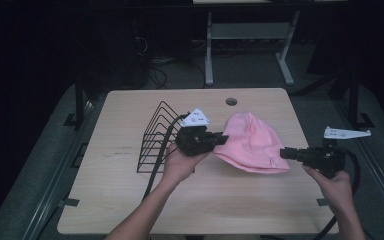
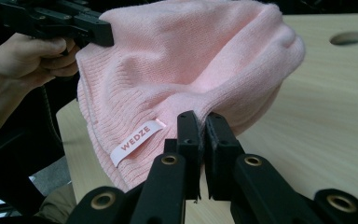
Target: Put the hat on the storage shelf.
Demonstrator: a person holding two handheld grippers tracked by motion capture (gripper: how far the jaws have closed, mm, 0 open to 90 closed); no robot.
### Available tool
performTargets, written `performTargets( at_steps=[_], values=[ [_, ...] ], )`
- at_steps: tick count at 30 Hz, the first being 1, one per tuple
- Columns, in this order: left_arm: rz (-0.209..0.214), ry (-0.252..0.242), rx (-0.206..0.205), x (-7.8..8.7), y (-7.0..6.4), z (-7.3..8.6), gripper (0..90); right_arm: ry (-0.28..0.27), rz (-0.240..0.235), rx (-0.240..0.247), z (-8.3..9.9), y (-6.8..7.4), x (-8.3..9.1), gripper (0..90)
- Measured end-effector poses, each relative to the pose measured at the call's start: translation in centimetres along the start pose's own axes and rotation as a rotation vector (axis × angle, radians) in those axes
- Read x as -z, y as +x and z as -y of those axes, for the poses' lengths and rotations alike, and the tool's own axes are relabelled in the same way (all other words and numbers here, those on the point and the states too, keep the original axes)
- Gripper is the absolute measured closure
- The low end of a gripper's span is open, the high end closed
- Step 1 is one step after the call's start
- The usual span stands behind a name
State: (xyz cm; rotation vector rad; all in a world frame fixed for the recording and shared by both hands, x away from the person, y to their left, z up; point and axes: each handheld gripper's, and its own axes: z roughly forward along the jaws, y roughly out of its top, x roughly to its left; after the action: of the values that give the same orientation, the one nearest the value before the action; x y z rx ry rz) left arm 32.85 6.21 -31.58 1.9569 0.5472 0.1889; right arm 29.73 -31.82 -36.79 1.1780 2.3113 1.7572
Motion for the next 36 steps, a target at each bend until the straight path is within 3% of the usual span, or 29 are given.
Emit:
performTargets(
  at_steps=[1, 2, 12, 15, 23, 36],
  values=[
    [0.000, 0.000, 0.000, 0.0, 0.0, 0.0, 83.6, -0.001, -0.007, 0.011, -0.3, 0.2, -0.2, 85.3],
    [-0.013, -0.001, -0.013, 1.3, 0.2, -0.3, 83.6, -0.005, -0.015, 0.019, -0.8, 0.6, -0.5, 85.3],
    [-0.079, -0.027, -0.032, 6.4, 1.6, -0.7, 83.6, 0.003, -0.054, 0.095, -4.2, 2.8, -3.0, 85.3],
    [-0.090, -0.029, -0.035, 7.3, 2.0, -0.7, 83.6, 0.005, -0.060, 0.106, -4.8, 3.3, -3.6, 85.3],
    [-0.141, -0.054, -0.025, 11.6, 4.0, 0.4, 83.6, 0.028, -0.106, 0.168, -8.0, 5.3, -7.5, 85.3],
    [-0.192, -0.041, -0.013, 15.8, 6.5, 1.9, 83.8, 0.065, -0.122, 0.245, -11.3, 7.6, -13.1, 85.4]
  ],
)
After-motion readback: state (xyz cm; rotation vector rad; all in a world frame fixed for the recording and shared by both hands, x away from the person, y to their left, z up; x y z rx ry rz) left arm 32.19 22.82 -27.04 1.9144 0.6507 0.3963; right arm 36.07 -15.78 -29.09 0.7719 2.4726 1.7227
